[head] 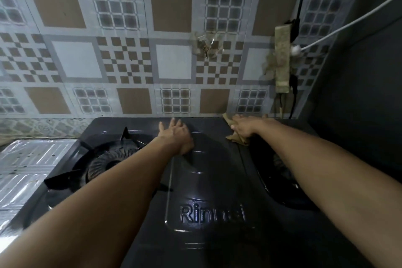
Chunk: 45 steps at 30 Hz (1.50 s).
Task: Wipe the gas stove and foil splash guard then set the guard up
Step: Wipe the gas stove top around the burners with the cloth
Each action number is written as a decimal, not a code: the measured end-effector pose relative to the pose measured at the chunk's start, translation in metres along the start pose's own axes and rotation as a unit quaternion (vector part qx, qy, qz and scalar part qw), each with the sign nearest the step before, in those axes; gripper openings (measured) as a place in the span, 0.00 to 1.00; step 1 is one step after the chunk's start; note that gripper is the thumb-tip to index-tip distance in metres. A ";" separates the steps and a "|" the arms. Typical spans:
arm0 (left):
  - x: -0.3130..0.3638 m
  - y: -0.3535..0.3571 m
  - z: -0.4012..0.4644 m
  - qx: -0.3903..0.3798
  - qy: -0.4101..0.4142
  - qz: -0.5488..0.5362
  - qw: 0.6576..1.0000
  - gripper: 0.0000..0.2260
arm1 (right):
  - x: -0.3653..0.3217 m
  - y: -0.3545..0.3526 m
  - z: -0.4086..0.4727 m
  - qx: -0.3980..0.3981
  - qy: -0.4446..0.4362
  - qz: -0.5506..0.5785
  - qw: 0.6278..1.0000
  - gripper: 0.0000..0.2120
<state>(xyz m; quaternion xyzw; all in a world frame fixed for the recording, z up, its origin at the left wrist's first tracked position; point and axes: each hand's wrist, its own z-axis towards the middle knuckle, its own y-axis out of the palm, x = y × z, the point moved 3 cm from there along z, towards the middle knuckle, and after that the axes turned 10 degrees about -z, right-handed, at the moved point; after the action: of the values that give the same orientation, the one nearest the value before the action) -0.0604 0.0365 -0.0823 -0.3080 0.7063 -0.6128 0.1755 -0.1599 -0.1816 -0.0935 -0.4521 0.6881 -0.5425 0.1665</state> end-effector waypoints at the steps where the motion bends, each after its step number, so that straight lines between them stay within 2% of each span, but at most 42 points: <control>1: 0.008 0.003 0.003 0.000 0.013 -0.017 1.000 0.29 | -0.003 -0.003 -0.002 0.002 -0.006 -0.011 1.000 0.29; 8: 0.074 0.010 0.025 -0.008 0.080 -0.080 0.994 0.27 | 0.015 0.001 -0.006 -0.017 -0.021 0.017 0.999 0.30; 10: 0.093 0.012 0.026 -0.021 0.080 -0.087 0.993 0.27 | 0.030 0.004 0.011 -0.027 -0.030 0.012 0.999 0.35; 11: 0.101 0.014 0.026 -0.030 0.074 -0.084 0.993 0.27 | 0.054 0.019 0.047 -0.031 -0.016 0.016 0.999 0.39; 12: 0.105 0.014 0.028 -0.039 0.063 -0.079 0.994 0.27 | 0.080 0.035 0.082 -0.041 0.004 0.019 0.999 0.43; 14: 0.110 0.012 0.033 -0.051 0.035 -0.078 0.995 0.25 | 0.118 0.045 0.094 -0.076 0.066 0.020 0.995 0.48; 17: 0.115 0.003 0.037 -0.074 0.026 -0.084 0.993 0.22 | 0.113 0.012 0.019 -0.097 0.098 0.014 0.990 0.39; 21: 0.122 -0.003 0.039 -0.046 0.023 -0.083 0.995 0.22 | 0.107 -0.005 -0.001 -0.088 0.082 0.003 0.993 0.38; 25: 0.127 -0.012 0.044 -0.061 0.032 -0.084 0.994 0.20 | 0.084 -0.001 0.001 -0.068 0.017 0.012 0.997 0.34; 28: 0.132 -0.020 0.043 -0.094 0.047 -0.059 0.993 0.18 | 0.084 -0.005 -0.009 -0.081 -0.041 0.087 0.992 0.29; 30: 0.134 -0.023 0.041 -0.115 0.049 -0.038 0.991 0.13 | 0.097 -0.012 -0.020 -0.091 -0.039 0.135 0.986 0.30; 34: 0.136 -0.020 0.044 -0.125 0.042 0.008 0.991 0.07 | 0.108 -0.016 -0.027 -0.080 -0.046 0.068 0.993 0.37; 36: 0.137 -0.017 0.045 -0.113 0.039 0.014 0.993 0.08 | 0.102 -0.015 -0.023 -0.062 -0.043 0.043 0.996 0.37; 40: 0.137 -0.014 0.046 -0.111 0.021 0.006 0.994 0.17 | 0.087 -0.021 -0.014 -0.027 -0.048 0.040 0.998 0.27; 45: 0.132 -0.017 0.045 -0.109 0.012 -0.018 0.994 0.15 | 0.085 -0.025 -0.007 -0.012 -0.006 0.012 1.000 0.22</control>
<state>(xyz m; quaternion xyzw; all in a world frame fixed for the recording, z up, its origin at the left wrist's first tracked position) -0.1272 -0.0847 -0.0575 -0.3303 0.7653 -0.5389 0.1217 -0.1993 -0.2463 -0.0462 -0.4493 0.6990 -0.5294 0.1712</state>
